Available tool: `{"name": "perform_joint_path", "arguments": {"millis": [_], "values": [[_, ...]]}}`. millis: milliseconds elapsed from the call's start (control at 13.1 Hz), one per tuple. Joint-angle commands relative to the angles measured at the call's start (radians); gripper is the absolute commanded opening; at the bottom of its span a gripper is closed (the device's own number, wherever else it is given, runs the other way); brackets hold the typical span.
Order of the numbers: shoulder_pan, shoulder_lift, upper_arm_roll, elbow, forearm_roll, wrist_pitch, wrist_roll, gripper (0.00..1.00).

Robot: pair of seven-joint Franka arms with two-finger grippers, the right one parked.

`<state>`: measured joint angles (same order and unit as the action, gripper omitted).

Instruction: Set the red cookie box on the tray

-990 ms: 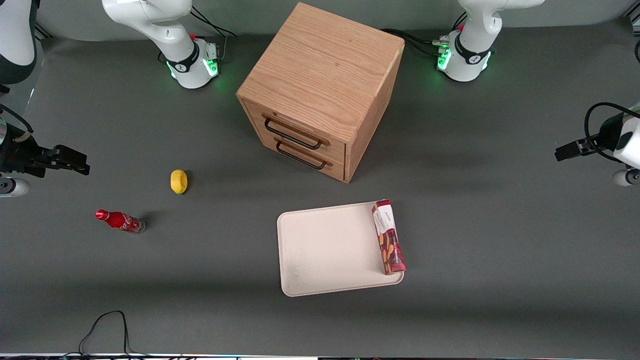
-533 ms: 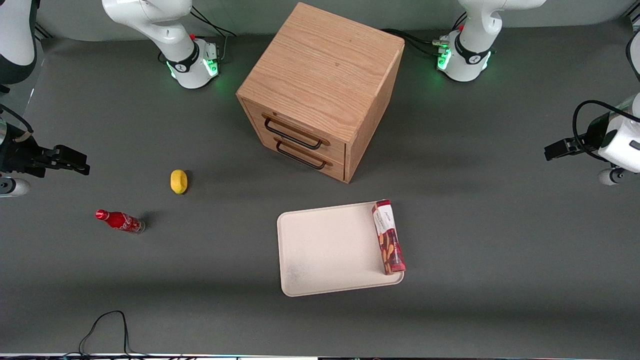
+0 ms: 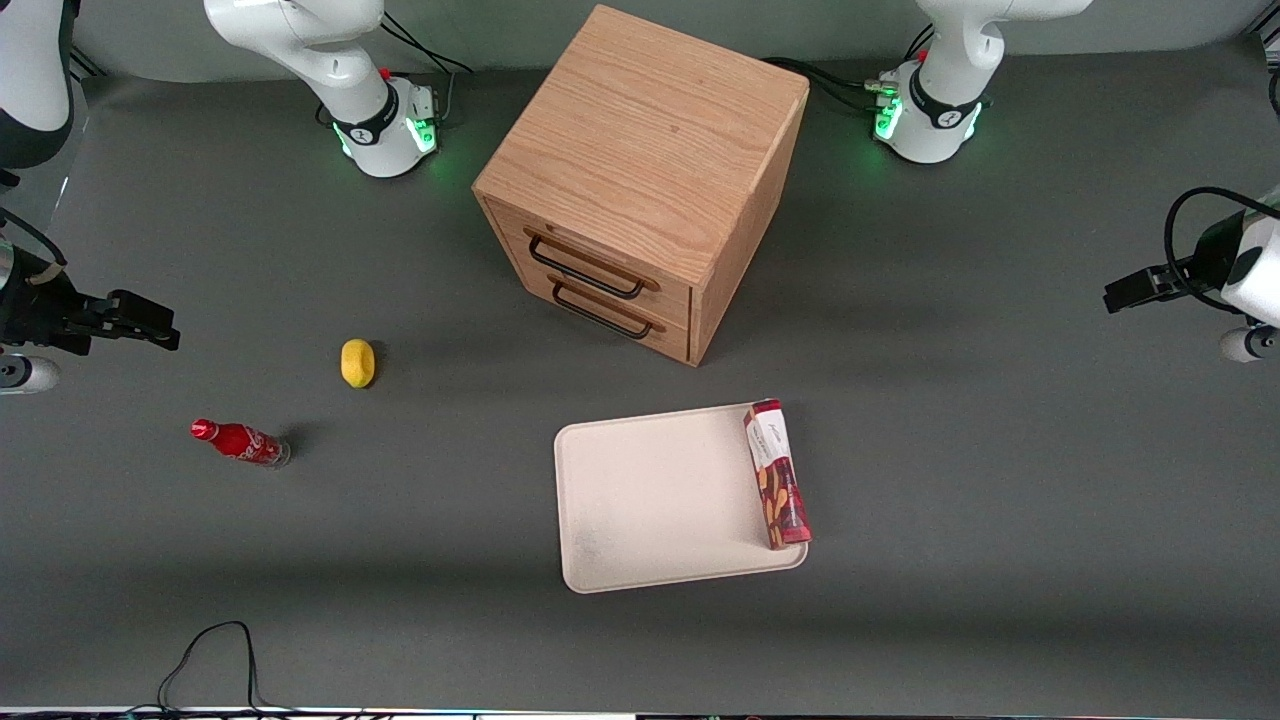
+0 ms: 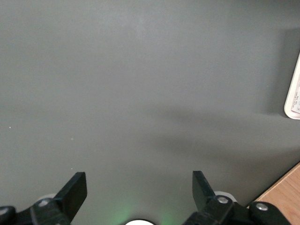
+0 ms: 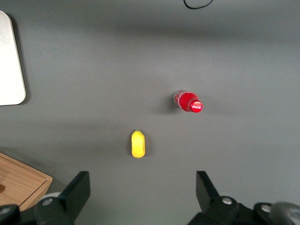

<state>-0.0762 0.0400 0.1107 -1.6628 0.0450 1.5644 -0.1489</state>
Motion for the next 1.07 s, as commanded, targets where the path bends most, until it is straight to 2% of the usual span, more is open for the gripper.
{"name": "perform_joint_path", "arguments": {"millis": [0, 228, 305, 381, 533, 990], "values": [[0.021, -0.008, 0.001, 0.028, -0.036, -0.049, 0.1, 1.0], [0.189, 0.0, -0.142, 0.046, -0.092, -0.061, 0.101, 1.0], [0.181, 0.0, -0.154, 0.054, -0.088, -0.064, 0.085, 1.0], [0.118, 0.003, -0.134, 0.06, -0.082, -0.067, 0.069, 1.0], [-0.027, 0.006, 0.036, 0.066, -0.07, -0.083, 0.032, 1.0], [-0.022, 0.006, 0.041, 0.069, -0.068, -0.087, 0.02, 1.0]]}}
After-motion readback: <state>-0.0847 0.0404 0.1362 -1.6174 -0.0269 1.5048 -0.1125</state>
